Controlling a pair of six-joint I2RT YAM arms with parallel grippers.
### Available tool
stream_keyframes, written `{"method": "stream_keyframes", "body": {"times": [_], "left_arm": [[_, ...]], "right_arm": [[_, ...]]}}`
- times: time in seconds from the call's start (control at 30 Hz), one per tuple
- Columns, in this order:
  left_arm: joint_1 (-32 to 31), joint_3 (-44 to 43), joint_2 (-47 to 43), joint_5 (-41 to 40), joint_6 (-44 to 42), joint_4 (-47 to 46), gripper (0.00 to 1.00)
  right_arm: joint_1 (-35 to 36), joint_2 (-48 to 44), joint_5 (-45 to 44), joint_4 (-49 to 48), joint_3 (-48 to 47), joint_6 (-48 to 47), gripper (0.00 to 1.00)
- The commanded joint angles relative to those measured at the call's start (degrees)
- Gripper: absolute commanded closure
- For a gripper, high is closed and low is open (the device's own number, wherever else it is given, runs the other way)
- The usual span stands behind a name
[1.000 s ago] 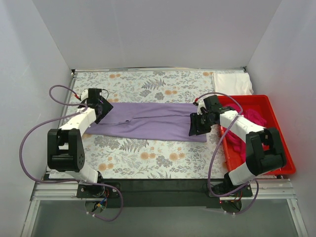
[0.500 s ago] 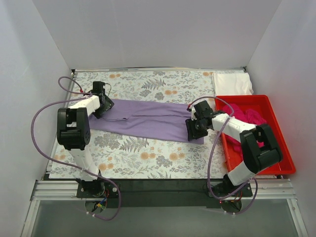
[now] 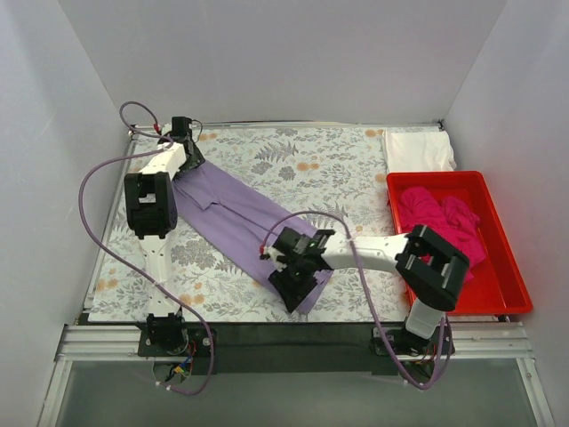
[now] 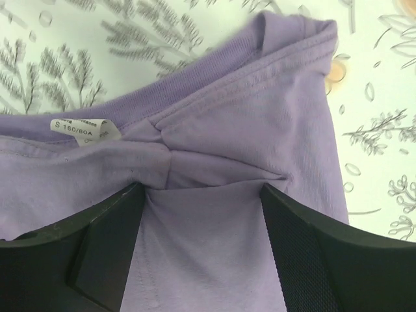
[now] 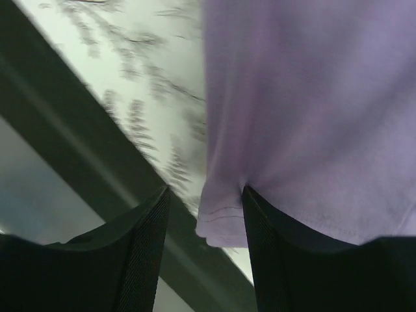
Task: Fold and stack the t-shirts
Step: Fold the tshirt
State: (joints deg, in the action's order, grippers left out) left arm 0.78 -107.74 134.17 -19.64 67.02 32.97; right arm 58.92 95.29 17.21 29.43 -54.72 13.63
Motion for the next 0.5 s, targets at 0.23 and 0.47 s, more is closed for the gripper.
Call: {"method": "stream_keyframes", "body": {"times": [0.23,0.47], "left_arm": [[0.89,-8.28,6.64,5.31,-5.68,-0.8,0.29],[0.37,-2.39,-6.71,9.88,-2.16,-3.35,0.2]], "right_arm": [[13.42,10.99,-1.82,14.69,-16.02,0.79,0.52],[9.03,3.08,-14.65,19.35,-19.91,-2.55,0.51]]}}
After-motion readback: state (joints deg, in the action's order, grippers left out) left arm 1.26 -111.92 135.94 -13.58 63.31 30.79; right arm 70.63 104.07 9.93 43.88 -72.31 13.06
